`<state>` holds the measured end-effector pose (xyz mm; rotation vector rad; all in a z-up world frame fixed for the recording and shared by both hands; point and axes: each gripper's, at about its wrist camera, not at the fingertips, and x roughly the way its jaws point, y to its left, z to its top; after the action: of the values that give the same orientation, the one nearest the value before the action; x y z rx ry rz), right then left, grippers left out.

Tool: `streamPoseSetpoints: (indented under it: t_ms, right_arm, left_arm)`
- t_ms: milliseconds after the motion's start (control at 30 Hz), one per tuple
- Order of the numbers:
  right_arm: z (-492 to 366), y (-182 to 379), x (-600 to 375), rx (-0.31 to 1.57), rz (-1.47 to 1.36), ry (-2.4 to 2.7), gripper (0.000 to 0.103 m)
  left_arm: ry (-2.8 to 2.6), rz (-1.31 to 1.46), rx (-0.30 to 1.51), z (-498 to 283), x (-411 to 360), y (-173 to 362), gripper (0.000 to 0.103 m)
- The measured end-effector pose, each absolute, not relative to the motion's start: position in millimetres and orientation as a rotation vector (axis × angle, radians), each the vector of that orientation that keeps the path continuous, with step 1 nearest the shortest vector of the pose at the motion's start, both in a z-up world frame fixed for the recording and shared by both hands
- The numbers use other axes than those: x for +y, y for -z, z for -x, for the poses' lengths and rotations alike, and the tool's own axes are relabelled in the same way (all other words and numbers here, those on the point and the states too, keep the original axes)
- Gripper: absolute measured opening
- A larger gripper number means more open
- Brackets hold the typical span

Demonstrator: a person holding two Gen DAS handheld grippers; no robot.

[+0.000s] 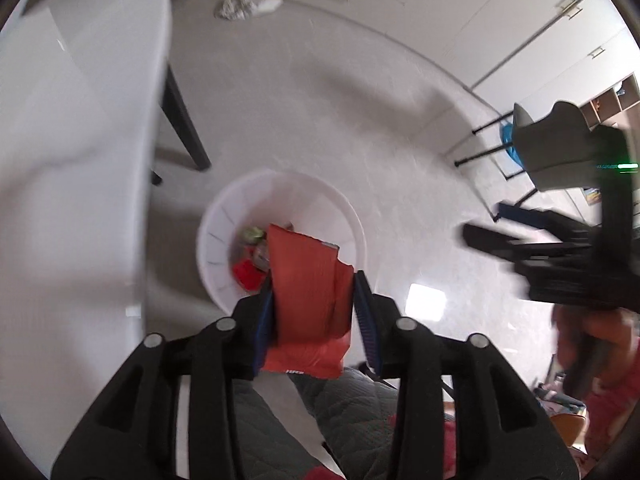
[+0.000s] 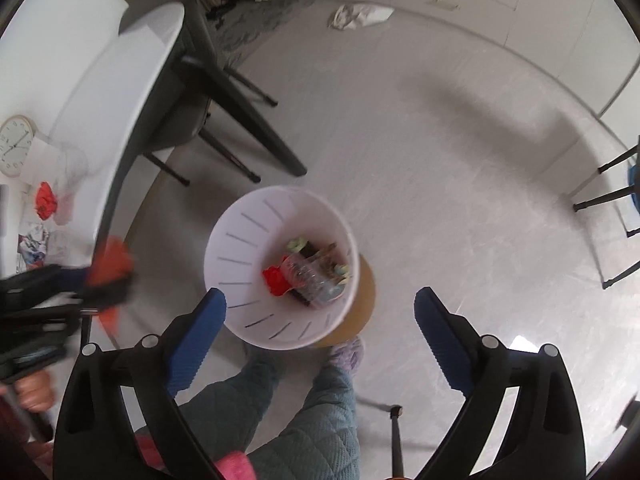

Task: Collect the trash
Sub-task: 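Carry both papers over the wastebasket and open both tools to drop them, then grasp the red crumpled paper with the right tool while the left tool grasps white crumpled newspaper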

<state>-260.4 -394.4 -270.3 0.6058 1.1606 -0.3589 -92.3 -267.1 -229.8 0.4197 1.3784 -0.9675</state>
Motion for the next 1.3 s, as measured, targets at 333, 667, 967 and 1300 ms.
streamPoseSetpoints:
  t_ms: [333, 667, 967, 1300]
  right_arm:
    - [271, 235, -392, 1.104, -0.558, 0.345, 0.095]
    - [234, 131, -334, 0.871, -0.346, 0.222, 0.1]
    - [163, 107, -262, 0.837, -0.23, 0.036, 0.1]
    - [56, 123, -162, 0.912, -0.188, -0.158, 0.1]
  left_arm:
    - [0.899, -0.346, 1.309, 107, -256, 205, 0.079]
    - [0.642, -0.252, 0.971, 93, -152, 58, 0.095]
    - [0.358, -0.096, 0.9, 51, -26, 29, 0.095]
    - [0.16, 0.014, 0.946, 3, 94, 55, 0.095]
